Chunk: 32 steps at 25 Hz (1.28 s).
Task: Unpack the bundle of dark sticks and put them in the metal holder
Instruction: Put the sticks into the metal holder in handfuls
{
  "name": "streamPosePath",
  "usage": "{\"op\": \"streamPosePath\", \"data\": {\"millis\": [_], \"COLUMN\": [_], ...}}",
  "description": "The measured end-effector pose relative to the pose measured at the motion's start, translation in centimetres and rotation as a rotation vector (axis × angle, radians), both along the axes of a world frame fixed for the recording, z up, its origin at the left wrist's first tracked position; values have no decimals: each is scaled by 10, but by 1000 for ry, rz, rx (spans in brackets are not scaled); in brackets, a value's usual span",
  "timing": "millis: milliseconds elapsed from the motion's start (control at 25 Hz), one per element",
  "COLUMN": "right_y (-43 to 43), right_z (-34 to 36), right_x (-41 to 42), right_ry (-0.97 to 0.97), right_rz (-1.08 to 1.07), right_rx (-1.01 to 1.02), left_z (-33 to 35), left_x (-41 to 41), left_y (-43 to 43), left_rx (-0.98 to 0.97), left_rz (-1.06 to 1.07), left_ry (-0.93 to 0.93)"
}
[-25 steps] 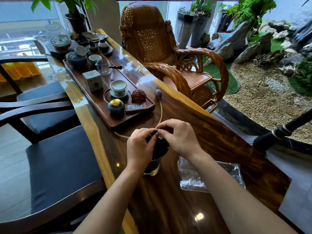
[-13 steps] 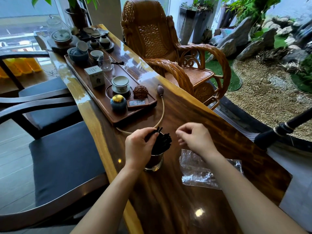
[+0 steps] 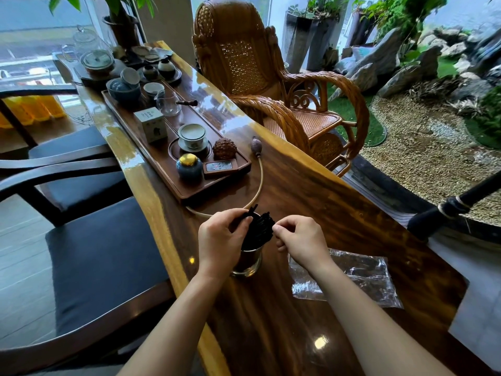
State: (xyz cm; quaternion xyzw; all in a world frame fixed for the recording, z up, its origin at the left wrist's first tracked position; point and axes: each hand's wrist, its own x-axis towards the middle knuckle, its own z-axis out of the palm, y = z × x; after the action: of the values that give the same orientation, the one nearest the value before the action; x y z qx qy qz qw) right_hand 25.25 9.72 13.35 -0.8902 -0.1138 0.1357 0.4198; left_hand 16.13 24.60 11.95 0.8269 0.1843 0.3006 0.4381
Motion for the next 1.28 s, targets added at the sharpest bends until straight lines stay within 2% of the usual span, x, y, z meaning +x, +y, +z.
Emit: {"op": "streamPosePath", "data": {"millis": [120, 360, 600, 720, 960, 1120, 1200, 1280], "right_y": [-3, -3, 19, 26, 33, 25, 15, 4], "right_z": [4, 45, 79, 86, 89, 85, 77, 66], "right_x": [-5, -6, -9, -7, -11, -11, -11, -13], "right_ry": [-15, -424, -583, -574, -492, -446, -401, -332], "right_rz": [3, 104, 235, 245, 274, 282, 255, 202], "right_rx": [13, 52, 134, 184, 238, 246, 247, 258], "left_z": [-1, 14, 42, 45, 48, 49, 53, 58], "left_x": [-1, 4, 9, 8, 2, -1, -5, -9], "left_y": [0, -2, -6, -1, 6, 17, 22, 26], "left_rx": [2, 22, 107, 12, -27, -68, -138, -294], "left_rz": [0, -61, -69, -70, -67, 13, 64, 110], "left_ry": [-5, -19, -155, -205, -241, -265, -300, -354]}}
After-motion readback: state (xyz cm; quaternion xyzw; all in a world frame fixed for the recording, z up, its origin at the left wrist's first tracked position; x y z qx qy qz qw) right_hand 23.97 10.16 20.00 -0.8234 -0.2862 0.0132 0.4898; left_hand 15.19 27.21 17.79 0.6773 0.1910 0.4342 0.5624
